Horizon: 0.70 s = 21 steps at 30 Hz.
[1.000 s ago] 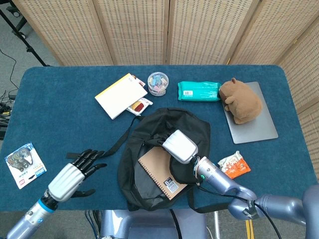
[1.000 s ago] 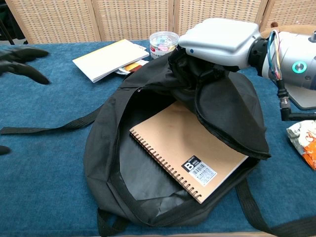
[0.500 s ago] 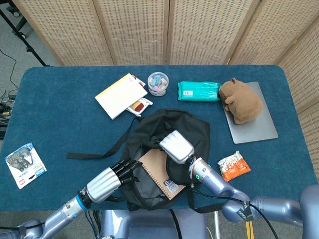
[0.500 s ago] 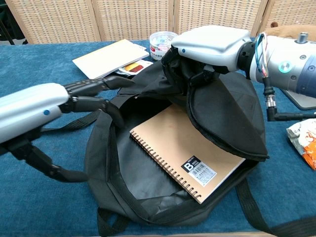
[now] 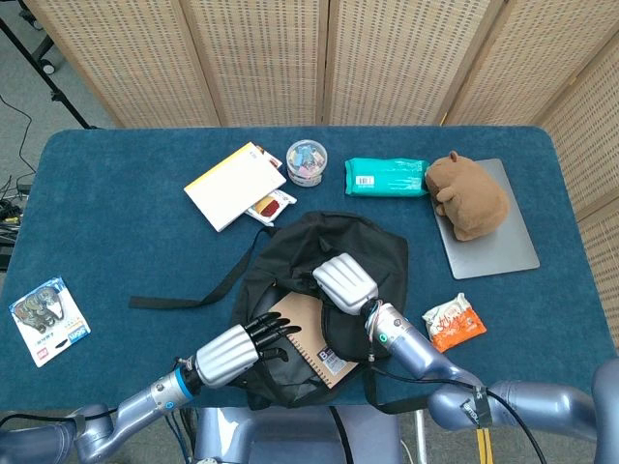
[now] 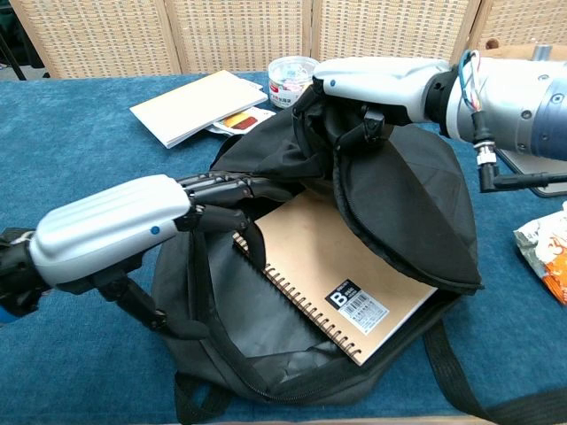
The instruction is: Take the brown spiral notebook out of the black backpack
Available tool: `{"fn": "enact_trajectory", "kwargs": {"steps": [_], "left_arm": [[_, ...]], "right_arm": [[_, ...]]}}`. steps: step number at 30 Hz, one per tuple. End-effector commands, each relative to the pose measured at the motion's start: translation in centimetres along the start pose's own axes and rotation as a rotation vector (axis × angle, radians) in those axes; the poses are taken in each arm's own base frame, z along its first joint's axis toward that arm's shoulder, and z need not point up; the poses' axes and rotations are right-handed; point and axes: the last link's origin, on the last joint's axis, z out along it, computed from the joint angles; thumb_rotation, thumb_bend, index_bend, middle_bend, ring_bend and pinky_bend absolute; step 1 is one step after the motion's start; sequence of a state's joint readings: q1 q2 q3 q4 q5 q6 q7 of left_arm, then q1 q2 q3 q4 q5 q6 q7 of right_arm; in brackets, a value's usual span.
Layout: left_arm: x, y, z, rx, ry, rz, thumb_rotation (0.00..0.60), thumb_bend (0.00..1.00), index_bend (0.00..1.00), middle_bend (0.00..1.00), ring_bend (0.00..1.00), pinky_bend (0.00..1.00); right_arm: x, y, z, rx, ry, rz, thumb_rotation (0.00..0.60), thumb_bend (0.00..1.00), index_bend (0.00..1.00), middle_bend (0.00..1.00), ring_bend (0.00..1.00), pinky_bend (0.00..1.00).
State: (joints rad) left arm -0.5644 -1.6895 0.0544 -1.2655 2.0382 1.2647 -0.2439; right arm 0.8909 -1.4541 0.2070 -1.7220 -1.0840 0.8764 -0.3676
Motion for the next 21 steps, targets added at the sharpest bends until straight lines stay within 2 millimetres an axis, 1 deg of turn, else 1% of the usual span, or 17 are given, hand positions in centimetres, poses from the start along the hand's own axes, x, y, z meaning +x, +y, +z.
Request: {"fn": "enact_trajectory", "kwargs": {"steps": [1,10,18,21], "left_arm": [[-1.1,0.1,1.3,-0.035,0.002,-0.016,0.600,0.05,0.41,0.14,0.10,0.11],[-3.4,0.3,3.4,-0.048,-0.015,-0.037,0.600,0.06,0.41,0.14,0.10,0.11],[-5.1,0.8,5.9,-0.049,-0.047,-0.037,0.600,0.08,0.41,0.14,0.10,0.11],[-5.5,0.9,7.0,-0.045,-0.053,-0.037,0.600,0.10,0.41,0.14,0.10,0.11]], "right_arm": [[0.0,-0.5,0.0,0.008,-0.007,0.021,0.600,1.00,0.52,0.57,0.58,0.82],[0.6,-1.3,0.1,0.013,-0.021,0.034,0.600,1.00,0.52,0.57,0.58,0.82],[0.5,-1.6,0.2,0.010,-0.034,0.039,0.600,1.00,0.52,0.57,0.58,0.82],[0.4,-1.7,0.3,0.011,-0.035,0.052,0.600,1.00,0.52,0.57,0.58,0.82]]}}
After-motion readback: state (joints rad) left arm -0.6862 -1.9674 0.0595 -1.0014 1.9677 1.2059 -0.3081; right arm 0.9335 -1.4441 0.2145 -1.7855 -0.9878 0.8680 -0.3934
